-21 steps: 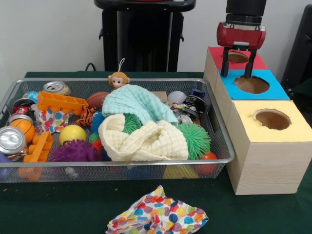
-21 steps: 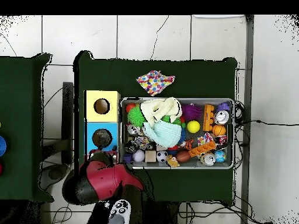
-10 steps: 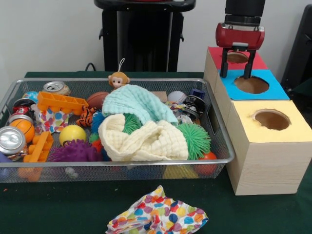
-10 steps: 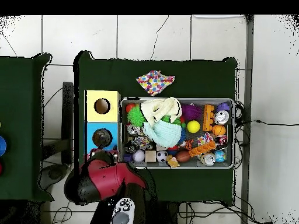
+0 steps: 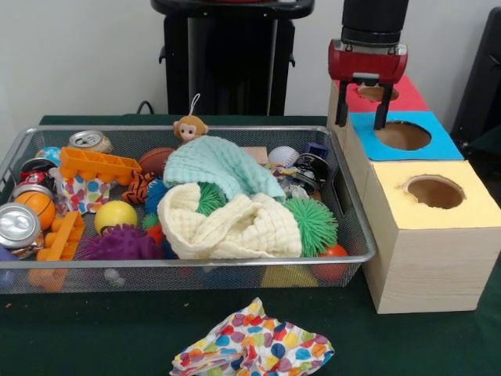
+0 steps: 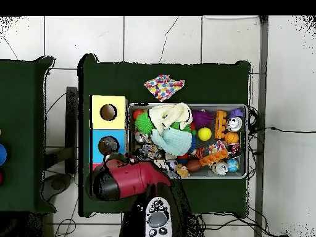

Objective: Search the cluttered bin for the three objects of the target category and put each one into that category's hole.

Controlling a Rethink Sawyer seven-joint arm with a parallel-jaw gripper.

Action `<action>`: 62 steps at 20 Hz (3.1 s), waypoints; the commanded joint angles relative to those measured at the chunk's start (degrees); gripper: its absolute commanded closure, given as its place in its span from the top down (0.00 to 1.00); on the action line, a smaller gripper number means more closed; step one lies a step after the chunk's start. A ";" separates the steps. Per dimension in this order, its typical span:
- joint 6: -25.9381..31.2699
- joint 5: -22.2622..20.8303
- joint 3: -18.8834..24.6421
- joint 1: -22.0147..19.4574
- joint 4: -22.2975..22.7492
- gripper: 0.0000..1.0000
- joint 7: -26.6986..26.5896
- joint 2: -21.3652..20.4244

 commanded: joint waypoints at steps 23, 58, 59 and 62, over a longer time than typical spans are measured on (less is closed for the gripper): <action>21.22 -3.19 9.59 -7.78 -7.90 1.00 -10.55 -4.95; 32.53 -16.53 36.18 -49.11 -7.03 1.00 -38.24 -3.54; 34.56 -16.81 36.46 -50.47 -7.83 1.00 -40.26 -4.68; 38.00 -16.88 37.81 -52.99 -9.62 1.00 -44.09 -6.13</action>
